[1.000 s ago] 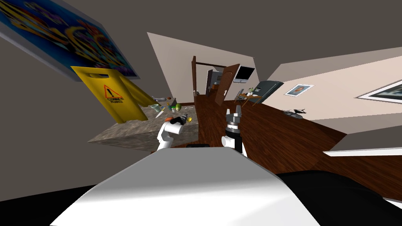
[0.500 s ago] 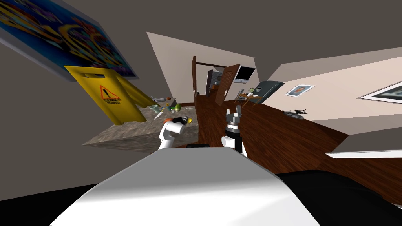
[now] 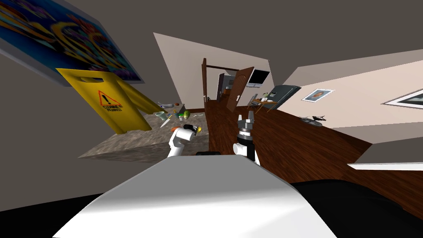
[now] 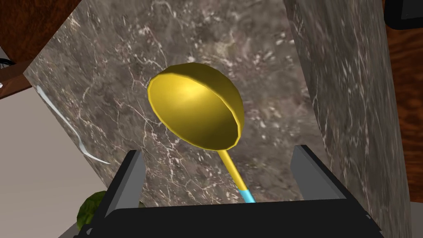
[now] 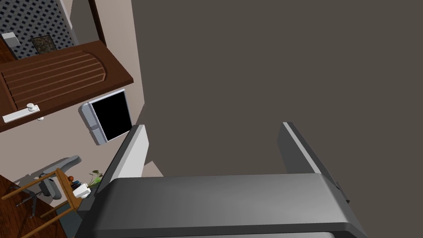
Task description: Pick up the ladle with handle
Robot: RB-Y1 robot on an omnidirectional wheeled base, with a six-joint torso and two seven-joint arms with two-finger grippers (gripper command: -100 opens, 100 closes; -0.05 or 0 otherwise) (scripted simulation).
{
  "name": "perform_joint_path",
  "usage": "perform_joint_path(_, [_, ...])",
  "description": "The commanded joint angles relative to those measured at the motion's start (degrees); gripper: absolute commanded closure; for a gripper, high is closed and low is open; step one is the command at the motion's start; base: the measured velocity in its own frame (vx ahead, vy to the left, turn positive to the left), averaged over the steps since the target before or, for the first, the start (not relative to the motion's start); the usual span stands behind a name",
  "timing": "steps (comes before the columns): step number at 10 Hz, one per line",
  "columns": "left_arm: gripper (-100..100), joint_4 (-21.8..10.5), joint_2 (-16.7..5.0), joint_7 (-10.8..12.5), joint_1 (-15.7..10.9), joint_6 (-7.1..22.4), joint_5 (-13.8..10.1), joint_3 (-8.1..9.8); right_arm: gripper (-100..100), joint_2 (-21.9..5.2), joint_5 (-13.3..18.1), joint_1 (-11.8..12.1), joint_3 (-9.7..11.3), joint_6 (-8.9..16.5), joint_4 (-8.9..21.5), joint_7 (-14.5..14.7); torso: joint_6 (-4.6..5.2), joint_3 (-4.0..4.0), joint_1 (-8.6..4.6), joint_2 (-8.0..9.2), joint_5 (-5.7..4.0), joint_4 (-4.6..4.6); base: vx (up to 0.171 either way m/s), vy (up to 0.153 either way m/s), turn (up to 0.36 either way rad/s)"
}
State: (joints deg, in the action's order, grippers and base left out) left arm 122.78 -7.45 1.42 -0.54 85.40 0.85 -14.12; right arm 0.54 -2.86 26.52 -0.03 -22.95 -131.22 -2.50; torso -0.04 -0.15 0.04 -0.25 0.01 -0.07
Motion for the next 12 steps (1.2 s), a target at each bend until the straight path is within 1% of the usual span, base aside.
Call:
perform_joint_path(1, [-100,-0.9,0.4,0.3,-0.4,2.1,0.0,-0.47,0,0.0,0.0,0.0,0.0,0.0,0.0,0.0,0.0,0.0,0.0,0.0,0.0,0.0,0.051,0.004,0.009])
perform_joint_path(2, [-100,-1.3,0.4,0.3,-0.4,2.9,-0.2,-0.56,0,0.0,0.0,0.0,0.0,0.0,0.0,0.0,0.0,0.02,-0.02,0.03,0.0,0.01,0.022,-0.01,0.028])
perform_joint_path(3, [-100,-0.9,0.4,0.3,-0.3,2.2,0.0,-0.55,0,0.0,0.0,0.0,0.0,0.0,0.0,0.0,0.0,0.07,-0.06,0.13,-0.01,0.03,0.003,-0.005,0.014])
perform_joint_path(4, [0,-1.0,0.4,0.3,-0.3,2.4,-0.1,-0.57,0,0.0,0.0,0.0,0.0,0.0,0.0,0.0,0.0,0.12,-0.05,0.21,-0.01,0.05,0.0,0.0,0.0])
perform_joint_path(5, [-100,-2.6,0.5,0.2,-0.4,0.9,0.0,-0.4,0,0.0,0.0,0.0,0.0,0.0,0.0,0.0,0.0,0.14,-0.04,0.24,-0.01,0.06,0.0,0.0,0.0])
perform_joint_path(9, [-100,-6.4,0.7,0.0,-0.8,-2.5,0.0,0.0,0,0.0,0.0,0.0,0.0,0.0,0.0,0.0,0.01,0.15,-0.03,0.26,-0.01,0.06,0.0,0.0,0.0])
perform_joint_path(10, [-100,-5.6,0.7,0.1,-0.6,-1.7,0.1,-0.16,0,0.0,0.0,0.0,0.0,0.0,0.0,0.0,0.0,0.15,-0.03,0.25,-0.01,0.06,0.0,0.0,0.0])
perform_joint_path(11, [100,-5.7,0.7,0.1,-0.6,-1.9,0.1,-0.15,0,0.0,0.0,0.0,0.0,0.0,0.0,0.0,0.0,0.15,-0.03,0.26,-0.01,0.06,0.0,0.0,0.0])
perform_joint_path(12, [100,-5.7,0.7,0.1,-0.6,-1.9,0.1,-0.15,0,0.0,0.0,0.0,0.0,0.0,0.0,0.0,0.0,0.15,-0.03,0.26,-0.01,0.06,0.0,0.0,0.0])
